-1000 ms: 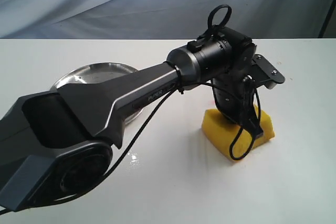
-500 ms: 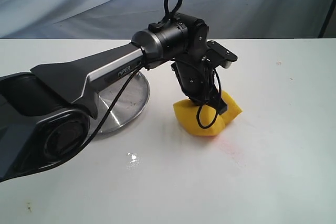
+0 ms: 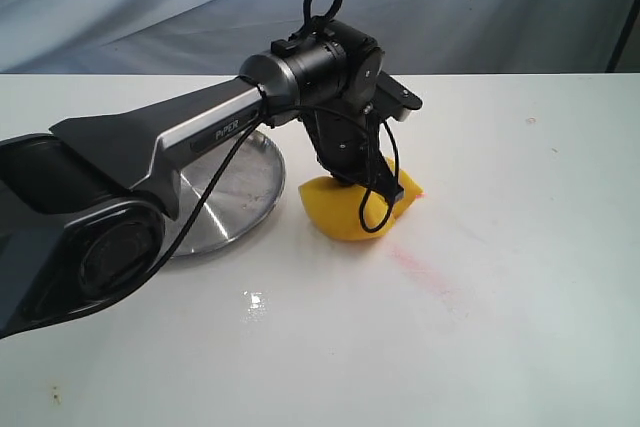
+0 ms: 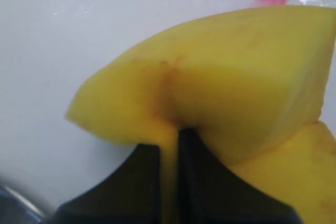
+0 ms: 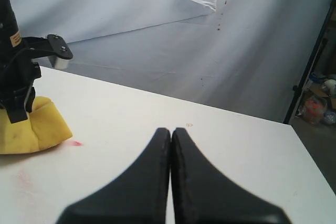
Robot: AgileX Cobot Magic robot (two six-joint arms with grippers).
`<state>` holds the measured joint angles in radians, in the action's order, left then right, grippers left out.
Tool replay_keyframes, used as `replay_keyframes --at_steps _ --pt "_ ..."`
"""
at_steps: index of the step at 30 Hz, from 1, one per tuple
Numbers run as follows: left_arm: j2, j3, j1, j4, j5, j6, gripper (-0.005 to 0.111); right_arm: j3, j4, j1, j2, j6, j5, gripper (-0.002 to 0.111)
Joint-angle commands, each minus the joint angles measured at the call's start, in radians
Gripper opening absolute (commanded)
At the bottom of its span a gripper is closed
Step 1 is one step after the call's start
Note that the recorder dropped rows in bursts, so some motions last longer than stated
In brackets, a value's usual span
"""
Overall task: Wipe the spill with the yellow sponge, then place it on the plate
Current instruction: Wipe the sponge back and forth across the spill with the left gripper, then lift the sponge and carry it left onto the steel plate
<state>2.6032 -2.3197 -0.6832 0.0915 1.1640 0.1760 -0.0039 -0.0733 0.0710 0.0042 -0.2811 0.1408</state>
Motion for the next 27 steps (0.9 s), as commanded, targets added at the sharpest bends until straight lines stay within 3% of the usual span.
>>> replay_keyframes --at_steps 1,27 --pt "0.035 0.029 0.027 0.103 0.057 -0.015 0.0 0.004 0.01 -0.001 -0.004 0.001 -0.007 0.0" --pt "-0.26 0.029 0.044 -0.016 0.057 -0.071 0.0 0.004 0.01 -0.001 -0.004 0.001 -0.007 0.0"
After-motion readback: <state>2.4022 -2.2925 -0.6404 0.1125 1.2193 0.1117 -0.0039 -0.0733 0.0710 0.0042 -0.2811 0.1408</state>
